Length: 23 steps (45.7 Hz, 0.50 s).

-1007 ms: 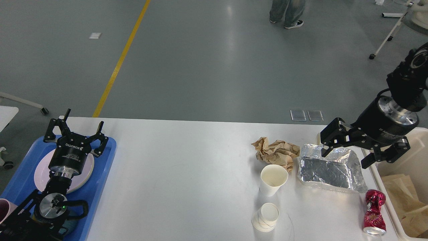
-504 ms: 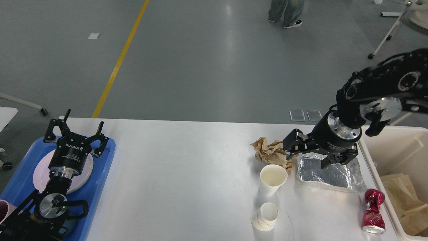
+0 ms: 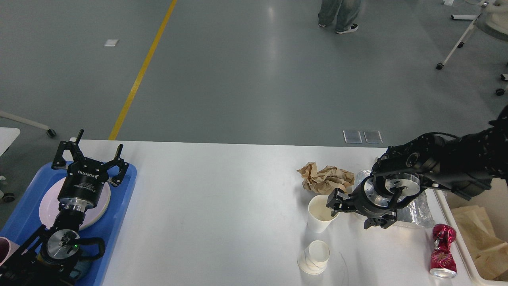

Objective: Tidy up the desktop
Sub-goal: 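Lower the right gripper and grasp the farther white paper cup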

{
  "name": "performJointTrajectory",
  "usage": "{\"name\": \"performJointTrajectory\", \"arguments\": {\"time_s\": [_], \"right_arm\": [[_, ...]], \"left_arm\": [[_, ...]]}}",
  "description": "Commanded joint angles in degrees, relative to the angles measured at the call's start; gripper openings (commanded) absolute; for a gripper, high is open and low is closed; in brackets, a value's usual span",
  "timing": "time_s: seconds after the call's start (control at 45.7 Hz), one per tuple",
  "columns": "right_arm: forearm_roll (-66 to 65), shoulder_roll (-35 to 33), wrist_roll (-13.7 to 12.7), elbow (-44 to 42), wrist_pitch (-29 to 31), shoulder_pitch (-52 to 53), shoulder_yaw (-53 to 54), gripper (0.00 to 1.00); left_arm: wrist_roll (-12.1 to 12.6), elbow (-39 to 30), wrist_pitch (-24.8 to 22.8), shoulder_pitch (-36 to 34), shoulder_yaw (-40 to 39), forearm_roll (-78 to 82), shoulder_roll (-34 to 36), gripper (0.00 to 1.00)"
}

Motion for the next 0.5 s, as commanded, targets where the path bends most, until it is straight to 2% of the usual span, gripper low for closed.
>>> {"name": "performJointTrajectory", "arguments": {"time_s": [0.0,0.153,0.241,0.394,0.482], "right_arm": [[1.9,0.5,0.1,-1.4,-2.2,-2.1,0.6,0.84],[3.8,0.5,0.1,-1.6,-3.7,-2.3,1.9,0.82],[4.1,0.6,0.1,-1.9,-4.7,-3.2,3.0,0.73],[4.1,1.3,0.2,-2.4,-5.0,-4.7,3.5,0.31],[4.1,1.4,0.3,-2.4,-5.3,-5.0,3.6,0.16]], "left_arm": [[0.0,0.0,0.0,0.0,0.0,0.0,0.0,0.96],[0.0,0.0,0.0,0.0,0.0,0.0,0.0,0.96],[0.0,-0.1,0.0,0.0,0.0,0.0,0.0,0.96],[0.0,0.0,0.0,0.0,0.0,0.0,0.0,0.96],[0.0,-0.1,0.0,0.0,0.0,0.0,0.0,0.96]]}}
